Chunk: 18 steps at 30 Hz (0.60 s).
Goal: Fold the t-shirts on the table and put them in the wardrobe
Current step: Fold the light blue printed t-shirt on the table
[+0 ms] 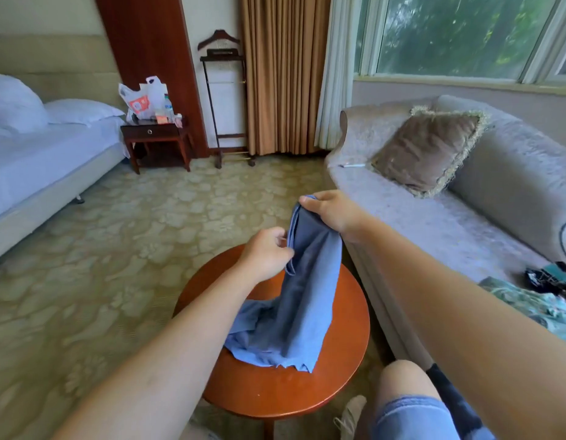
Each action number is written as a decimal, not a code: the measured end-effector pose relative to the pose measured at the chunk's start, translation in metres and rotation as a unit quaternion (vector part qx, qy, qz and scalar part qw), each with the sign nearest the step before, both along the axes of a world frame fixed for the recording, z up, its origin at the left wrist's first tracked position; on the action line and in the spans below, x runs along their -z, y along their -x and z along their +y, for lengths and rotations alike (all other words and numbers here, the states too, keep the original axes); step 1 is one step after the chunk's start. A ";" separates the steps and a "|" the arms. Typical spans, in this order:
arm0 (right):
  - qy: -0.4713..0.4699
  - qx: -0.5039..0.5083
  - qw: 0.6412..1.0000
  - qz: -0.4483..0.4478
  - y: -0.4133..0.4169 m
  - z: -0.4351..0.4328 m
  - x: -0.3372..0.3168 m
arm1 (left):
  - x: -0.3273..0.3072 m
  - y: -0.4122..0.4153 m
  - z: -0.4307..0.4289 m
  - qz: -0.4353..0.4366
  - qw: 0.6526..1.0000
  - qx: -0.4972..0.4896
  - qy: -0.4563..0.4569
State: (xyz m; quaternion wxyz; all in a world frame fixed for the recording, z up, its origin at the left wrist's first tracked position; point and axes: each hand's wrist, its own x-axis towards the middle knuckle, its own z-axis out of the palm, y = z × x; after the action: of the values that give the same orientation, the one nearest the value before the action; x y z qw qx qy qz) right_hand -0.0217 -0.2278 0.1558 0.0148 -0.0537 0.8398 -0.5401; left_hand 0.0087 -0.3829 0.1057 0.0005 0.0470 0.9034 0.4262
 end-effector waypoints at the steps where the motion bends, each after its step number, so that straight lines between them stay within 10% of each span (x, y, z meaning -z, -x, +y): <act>1: 0.006 0.007 1.000 -0.010 0.005 0.002 0.006 | 0.008 0.005 -0.003 -0.017 1.000 0.005 -0.008; 18: 0.100 -0.028 0.991 -0.083 0.034 0.026 0.056 | 0.070 0.039 -0.016 -0.045 0.997 -0.025 -0.052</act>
State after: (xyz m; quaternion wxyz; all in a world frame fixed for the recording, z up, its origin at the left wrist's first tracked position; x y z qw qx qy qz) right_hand -0.0559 -0.2020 0.0993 0.0939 -0.0332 0.7755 -0.6234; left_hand -0.0298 -0.3986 0.0354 0.0280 0.0046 0.8798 0.4745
